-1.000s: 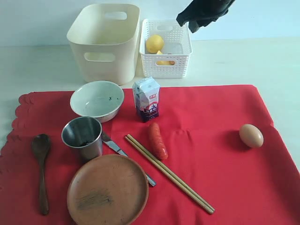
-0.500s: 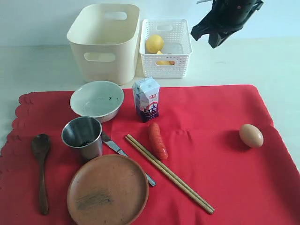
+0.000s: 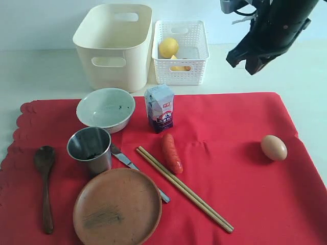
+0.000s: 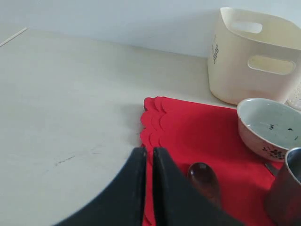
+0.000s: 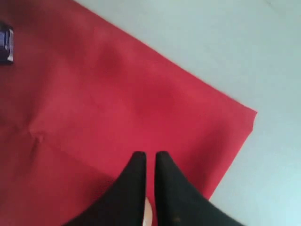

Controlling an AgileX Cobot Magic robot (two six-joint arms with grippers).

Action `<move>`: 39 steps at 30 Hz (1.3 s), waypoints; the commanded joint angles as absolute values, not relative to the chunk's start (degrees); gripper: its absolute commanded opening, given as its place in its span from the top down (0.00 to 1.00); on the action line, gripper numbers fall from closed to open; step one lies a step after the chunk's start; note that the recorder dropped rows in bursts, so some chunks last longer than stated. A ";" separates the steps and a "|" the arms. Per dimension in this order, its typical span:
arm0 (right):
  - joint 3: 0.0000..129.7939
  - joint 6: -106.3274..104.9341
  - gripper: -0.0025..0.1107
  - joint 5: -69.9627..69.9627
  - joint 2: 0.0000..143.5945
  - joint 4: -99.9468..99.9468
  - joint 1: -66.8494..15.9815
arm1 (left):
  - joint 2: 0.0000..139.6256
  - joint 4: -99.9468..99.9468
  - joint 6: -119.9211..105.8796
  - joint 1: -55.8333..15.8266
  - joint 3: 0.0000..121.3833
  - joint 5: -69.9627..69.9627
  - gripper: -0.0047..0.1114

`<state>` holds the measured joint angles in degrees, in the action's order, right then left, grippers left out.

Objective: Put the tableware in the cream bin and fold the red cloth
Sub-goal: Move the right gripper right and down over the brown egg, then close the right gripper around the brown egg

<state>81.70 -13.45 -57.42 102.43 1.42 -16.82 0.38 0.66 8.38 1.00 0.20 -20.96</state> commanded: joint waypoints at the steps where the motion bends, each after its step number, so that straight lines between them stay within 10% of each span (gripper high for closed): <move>1: 76.71 -13.25 0.91 -58.78 99.56 2.14 -16.52 | 0.00 0.87 8.49 1.07 0.00 -20.70 0.89; 15: 63.79 -8.57 0.90 -57.27 97.95 4.87 -16.19 | 0.00 0.87 8.49 1.07 0.00 -20.70 0.89; 25: 62.93 -5.96 0.48 -53.41 100.22 6.43 -14.60 | 0.00 0.87 8.49 1.07 0.00 -20.70 0.89; 39: 62.93 -10.51 0.46 -55.52 107.34 -1.18 -11.82 | 0.00 0.87 8.49 1.07 0.00 -20.70 0.89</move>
